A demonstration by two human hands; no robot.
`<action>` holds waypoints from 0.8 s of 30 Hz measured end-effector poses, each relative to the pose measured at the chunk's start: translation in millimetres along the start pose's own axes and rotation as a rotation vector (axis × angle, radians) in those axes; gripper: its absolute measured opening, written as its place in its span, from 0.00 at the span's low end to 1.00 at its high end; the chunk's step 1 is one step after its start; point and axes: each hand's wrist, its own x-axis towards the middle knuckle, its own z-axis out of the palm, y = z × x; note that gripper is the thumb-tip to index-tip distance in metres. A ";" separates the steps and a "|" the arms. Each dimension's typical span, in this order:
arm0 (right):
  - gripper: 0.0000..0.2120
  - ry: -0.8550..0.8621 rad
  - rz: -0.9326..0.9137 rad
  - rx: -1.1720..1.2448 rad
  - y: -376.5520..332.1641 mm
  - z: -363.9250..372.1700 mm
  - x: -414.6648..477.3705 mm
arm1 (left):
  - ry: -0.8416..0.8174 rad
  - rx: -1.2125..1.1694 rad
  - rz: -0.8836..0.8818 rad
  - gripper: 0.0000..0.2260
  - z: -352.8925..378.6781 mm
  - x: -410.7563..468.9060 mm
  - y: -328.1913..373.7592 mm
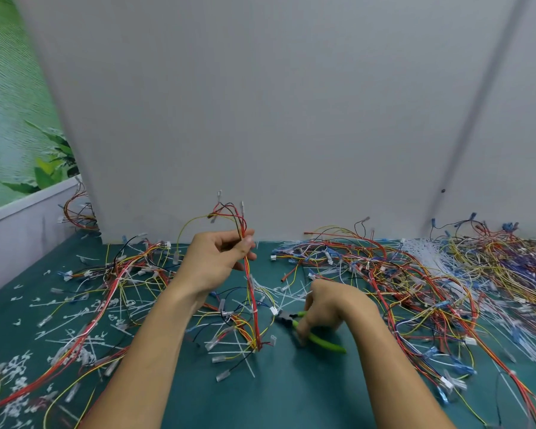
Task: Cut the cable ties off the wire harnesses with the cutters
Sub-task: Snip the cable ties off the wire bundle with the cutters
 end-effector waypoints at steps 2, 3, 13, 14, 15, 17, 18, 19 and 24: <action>0.31 0.064 -0.012 0.182 4.9 -4.1 -0.1 | -0.045 0.005 0.001 0.10 -1.0 -0.6 -0.2; 0.30 0.103 -0.029 0.288 8.4 -6.9 -0.2 | -0.068 0.017 0.002 0.10 -1.7 -1.0 -0.1; 0.21 0.022 -0.252 1.976 -7.4 -36.3 -14.5 | -0.172 -0.053 -0.001 0.09 -7.6 -3.2 0.9; 0.22 -0.058 -0.289 2.120 -10.0 -37.3 -17.4 | -0.155 -0.086 -0.005 0.08 -7.5 -2.7 1.2; 0.24 -0.116 -0.307 2.221 -12.8 -37.7 -20.3 | -0.139 -0.125 -0.013 0.08 -7.1 -2.1 1.6; 0.26 -0.190 -0.325 2.292 -19.1 -36.8 -23.9 | -0.107 -0.221 -0.028 0.08 -6.1 -0.5 2.1; 0.26 -0.211 -0.339 2.262 -22.2 -35.8 -25.3 | -0.090 -0.268 -0.033 0.09 -5.5 0.5 2.2; 0.25 -0.223 -0.355 2.194 -25.2 -35.3 -26.7 | -0.069 -0.306 -0.034 0.09 -4.9 1.5 2.1; 0.21 0.021 -0.329 1.392 -38.2 -30.8 -33.2 | 0.052 -0.385 0.010 0.15 -4.4 6.0 -0.6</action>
